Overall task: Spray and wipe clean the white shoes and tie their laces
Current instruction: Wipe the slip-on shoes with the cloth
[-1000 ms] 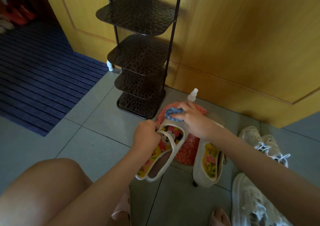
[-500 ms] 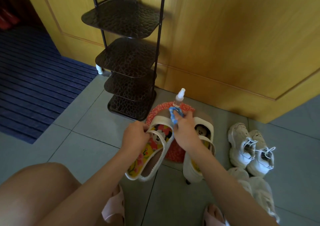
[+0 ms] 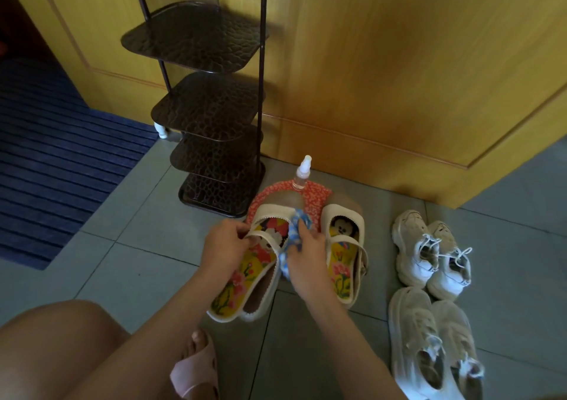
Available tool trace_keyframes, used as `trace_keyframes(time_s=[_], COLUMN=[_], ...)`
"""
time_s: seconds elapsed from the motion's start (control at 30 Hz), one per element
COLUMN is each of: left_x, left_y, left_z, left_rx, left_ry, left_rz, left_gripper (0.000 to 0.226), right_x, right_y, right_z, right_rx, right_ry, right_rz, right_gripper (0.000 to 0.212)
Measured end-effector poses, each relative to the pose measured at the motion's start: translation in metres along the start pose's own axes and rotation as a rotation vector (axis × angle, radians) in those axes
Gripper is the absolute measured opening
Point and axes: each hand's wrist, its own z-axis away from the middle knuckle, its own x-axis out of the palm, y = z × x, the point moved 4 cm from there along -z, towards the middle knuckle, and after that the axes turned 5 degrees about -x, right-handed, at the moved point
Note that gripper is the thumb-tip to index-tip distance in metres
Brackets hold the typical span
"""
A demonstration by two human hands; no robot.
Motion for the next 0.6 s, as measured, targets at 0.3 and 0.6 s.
trace_keyframes(time_s=[0.3,0.6], left_x=[-0.001,0.0], left_y=[-0.006,0.0], left_z=[-0.003,-0.005], left_rx=[-0.312,-0.329], left_ry=[-0.405,-0.335], left_rz=[0.328,0.364], left_gripper=[0.037,0.037], right_x=[0.004,0.004], right_y=[-0.008,-0.001], right_z=[-0.013,-0.018], right_rx=[0.065,0.073], right_ry=[-0.008,-0.042], right_rz=[0.009,-0.047], right_gripper=[0.056,0.054])
